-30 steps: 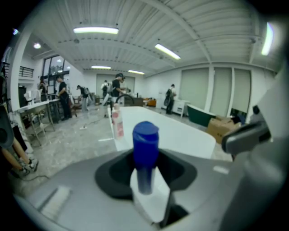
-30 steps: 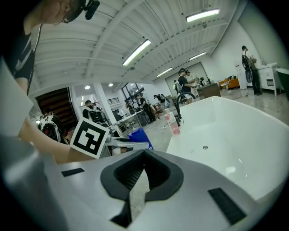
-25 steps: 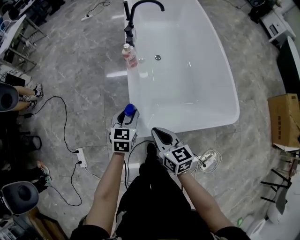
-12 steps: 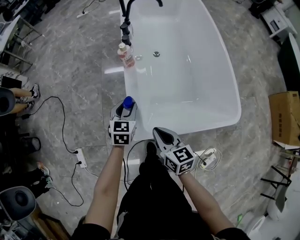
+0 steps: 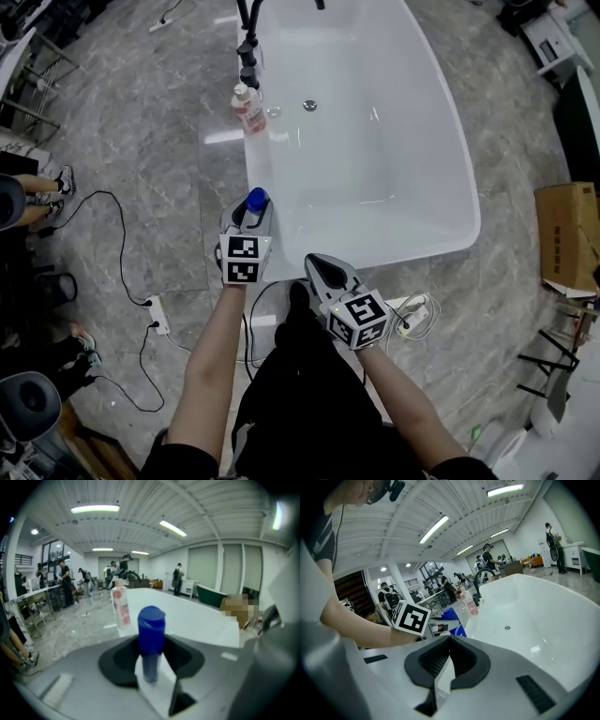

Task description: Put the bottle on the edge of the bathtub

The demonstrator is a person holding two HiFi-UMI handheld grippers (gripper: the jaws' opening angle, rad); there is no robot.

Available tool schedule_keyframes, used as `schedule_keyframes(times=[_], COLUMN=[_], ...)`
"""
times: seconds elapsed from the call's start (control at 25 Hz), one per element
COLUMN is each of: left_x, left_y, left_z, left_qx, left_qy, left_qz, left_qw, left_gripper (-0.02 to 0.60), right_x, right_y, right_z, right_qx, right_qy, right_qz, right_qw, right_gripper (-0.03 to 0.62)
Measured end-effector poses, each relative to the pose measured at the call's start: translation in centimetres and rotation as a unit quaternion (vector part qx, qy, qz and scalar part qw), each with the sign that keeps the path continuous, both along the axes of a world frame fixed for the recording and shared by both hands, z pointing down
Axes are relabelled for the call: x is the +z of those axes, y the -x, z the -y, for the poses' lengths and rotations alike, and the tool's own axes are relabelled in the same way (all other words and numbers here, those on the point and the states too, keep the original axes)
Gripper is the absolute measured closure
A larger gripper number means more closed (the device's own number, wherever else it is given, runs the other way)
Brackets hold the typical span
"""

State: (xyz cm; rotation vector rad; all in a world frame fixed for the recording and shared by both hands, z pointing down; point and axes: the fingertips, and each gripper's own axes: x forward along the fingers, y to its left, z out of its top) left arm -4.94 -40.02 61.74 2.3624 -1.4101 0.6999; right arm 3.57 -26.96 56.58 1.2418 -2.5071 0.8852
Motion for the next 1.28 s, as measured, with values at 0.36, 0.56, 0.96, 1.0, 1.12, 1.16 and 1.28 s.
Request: schedule_keyframes(times=[0.36, 0.56, 0.96, 1.0, 1.12, 1.16, 1.28], left_x=[0.3, 0.9, 0.6, 0.5, 0.3, 0.1, -0.5], left_y=[-0.4, -0.1, 1.2, 1.3, 2.1, 2.3, 3.1], left_z=[-0.4, -0.9, -3.0, -3.4, -4.7, -5.1, -6.3], left_qx=[0.008, 0.002, -0.033, -0.038, -0.049, -0.053, -0.068], left_qy=[0.002, 0.016, 0.036, 0.038, 0.041, 0.041, 0.039], left_qz=[0.001, -0.002, -0.016, -0.02, -0.025, -0.025, -0.027], left_qw=[1.0, 0.9999, 0.9987, 0.9984, 0.9977, 0.9975, 0.9966], left_gripper=[0.42, 0.41, 0.348, 0.348, 0.356, 0.367, 0.418], right_x=[0.1, 0.0, -1.2, -1.3, -1.8, -2.0, -2.6], right_y=[-0.3, -0.4, 0.0, 0.0, 0.4, 0.4, 0.4], right_z=[-0.7, -1.5, -2.5, -2.7, -3.3, -3.4, -3.7], right_qx=[0.0, 0.004, 0.008, 0.009, 0.011, 0.011, 0.011], right_qy=[-0.004, -0.003, -0.016, -0.018, -0.025, -0.027, -0.036], right_qz=[-0.012, -0.015, -0.011, -0.009, -0.007, -0.007, -0.009], right_qw=[1.0, 1.0, 1.0, 1.0, 1.0, 1.0, 0.999], right_gripper=[0.591, 0.591, 0.591, 0.591, 0.591, 0.591, 0.591])
